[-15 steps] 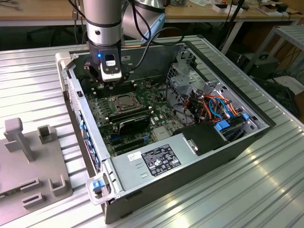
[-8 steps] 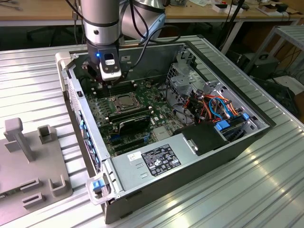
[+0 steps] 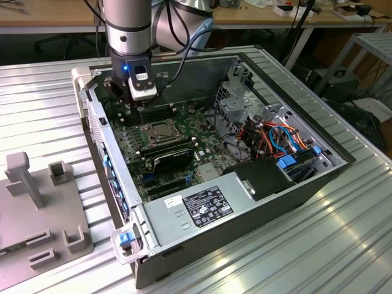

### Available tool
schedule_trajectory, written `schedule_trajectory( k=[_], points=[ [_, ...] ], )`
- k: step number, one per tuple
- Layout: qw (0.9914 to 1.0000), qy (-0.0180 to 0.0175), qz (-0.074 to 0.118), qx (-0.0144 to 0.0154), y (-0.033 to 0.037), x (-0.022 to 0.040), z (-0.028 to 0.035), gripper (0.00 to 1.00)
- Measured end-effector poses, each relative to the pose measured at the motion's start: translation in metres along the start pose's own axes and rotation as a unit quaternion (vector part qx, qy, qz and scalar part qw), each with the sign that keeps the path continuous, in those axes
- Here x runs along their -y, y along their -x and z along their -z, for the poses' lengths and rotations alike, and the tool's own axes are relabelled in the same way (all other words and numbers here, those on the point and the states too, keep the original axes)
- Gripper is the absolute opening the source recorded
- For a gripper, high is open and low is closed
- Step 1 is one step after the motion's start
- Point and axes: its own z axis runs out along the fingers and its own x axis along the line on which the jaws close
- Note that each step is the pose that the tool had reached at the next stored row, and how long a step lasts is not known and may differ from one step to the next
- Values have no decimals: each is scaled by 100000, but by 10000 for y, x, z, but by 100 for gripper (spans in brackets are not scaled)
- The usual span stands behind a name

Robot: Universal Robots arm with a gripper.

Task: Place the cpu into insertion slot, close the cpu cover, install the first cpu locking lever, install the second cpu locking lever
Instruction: 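Install the first cpu locking lever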

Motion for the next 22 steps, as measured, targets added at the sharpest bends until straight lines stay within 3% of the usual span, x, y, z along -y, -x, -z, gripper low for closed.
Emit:
schedule_trajectory(
  k=[4,7,8,9,13,15,17,20,22],
  points=[
    [99989,150,1462,-114,2,-30,-2,11],
    [99977,248,2107,-190,86,-86,-10,11],
    [99971,260,2399,-250,184,-149,-20,11],
    [99965,274,2602,-290,239,-184,-27,11],
    [99921,365,3943,-407,321,-237,-37,11],
    [99839,465,5641,-481,333,-244,-46,11],
    [99645,596,8374,-604,335,-245,-57,11],
    [99411,704,10794,-694,347,-253,-76,11],
    [99358,716,11266,-707,382,-275,-95,11]
  ],
)
